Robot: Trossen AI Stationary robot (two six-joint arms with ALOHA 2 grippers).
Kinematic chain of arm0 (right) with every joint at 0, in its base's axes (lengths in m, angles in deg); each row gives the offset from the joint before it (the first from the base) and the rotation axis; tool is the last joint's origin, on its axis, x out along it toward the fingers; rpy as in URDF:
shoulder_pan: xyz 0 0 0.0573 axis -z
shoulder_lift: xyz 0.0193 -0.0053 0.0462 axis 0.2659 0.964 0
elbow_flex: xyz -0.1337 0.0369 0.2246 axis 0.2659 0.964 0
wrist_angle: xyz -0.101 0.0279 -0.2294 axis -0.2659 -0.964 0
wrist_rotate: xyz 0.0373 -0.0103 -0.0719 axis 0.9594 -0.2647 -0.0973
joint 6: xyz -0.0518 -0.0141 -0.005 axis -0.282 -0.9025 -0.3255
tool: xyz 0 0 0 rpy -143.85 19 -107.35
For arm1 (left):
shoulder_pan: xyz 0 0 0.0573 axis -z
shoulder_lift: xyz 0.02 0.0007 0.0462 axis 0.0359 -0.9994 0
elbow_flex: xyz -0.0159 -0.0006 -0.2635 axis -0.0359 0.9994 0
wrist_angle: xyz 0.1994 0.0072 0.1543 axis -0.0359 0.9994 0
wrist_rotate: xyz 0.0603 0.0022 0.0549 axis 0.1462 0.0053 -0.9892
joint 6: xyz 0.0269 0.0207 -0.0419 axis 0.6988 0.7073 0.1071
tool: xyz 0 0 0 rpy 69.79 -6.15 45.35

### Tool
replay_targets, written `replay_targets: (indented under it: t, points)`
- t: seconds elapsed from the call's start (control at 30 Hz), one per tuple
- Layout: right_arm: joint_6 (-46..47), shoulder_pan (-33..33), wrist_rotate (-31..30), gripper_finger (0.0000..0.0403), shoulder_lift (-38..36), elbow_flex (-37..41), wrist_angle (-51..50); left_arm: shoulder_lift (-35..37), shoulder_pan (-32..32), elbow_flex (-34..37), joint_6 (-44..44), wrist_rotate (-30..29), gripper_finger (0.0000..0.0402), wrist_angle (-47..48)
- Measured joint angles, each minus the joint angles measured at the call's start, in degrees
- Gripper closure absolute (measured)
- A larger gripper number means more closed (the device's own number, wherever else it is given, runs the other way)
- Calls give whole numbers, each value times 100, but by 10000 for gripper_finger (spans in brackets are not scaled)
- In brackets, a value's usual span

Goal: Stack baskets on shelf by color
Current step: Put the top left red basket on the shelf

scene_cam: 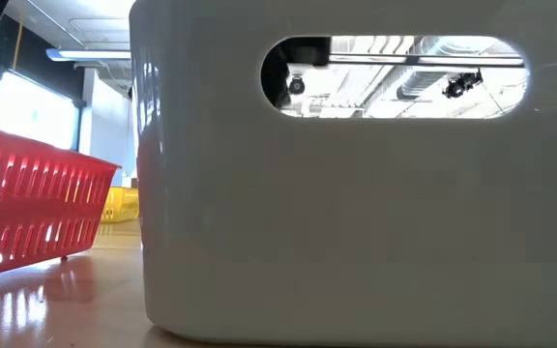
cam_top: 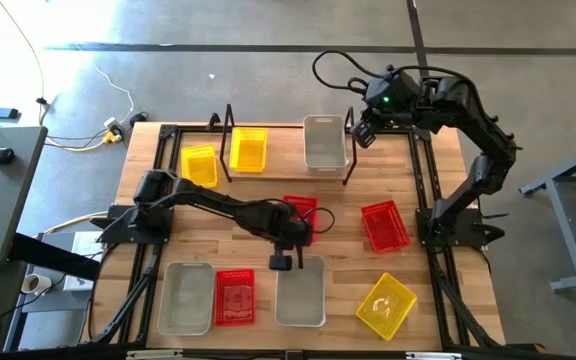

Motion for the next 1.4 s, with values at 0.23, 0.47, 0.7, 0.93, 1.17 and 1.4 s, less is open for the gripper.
replay_targets:
  t: [0.23, 0.47, 0.7, 0.93, 1.17, 1.4]
  points:
    - [16, 0, -2, 332, 0, 0, 0, 643, 40, 0, 164, -392, 401, 276]
    - [75, 0, -3, 332, 0, 0, 0, 1252, -122, 0, 420, -1010, 401, 458]
    - [123, 0, -4, 332, 0, 0, 0, 1578, -667, 0, 924, -1328, 401, 717]
    - [123, 0, -4, 332, 0, 0, 0, 1662, -1455, 351, 1365, -1193, 401, 690]
    - [125, 0, -4, 332, 0, 0, 0, 1659, -2005, 766, 1931, -732, 401, 59]
    - [125, 0, -7, 332, 0, 0, 3, 1616, -2377, 824, 2368, -508, 401, -234]
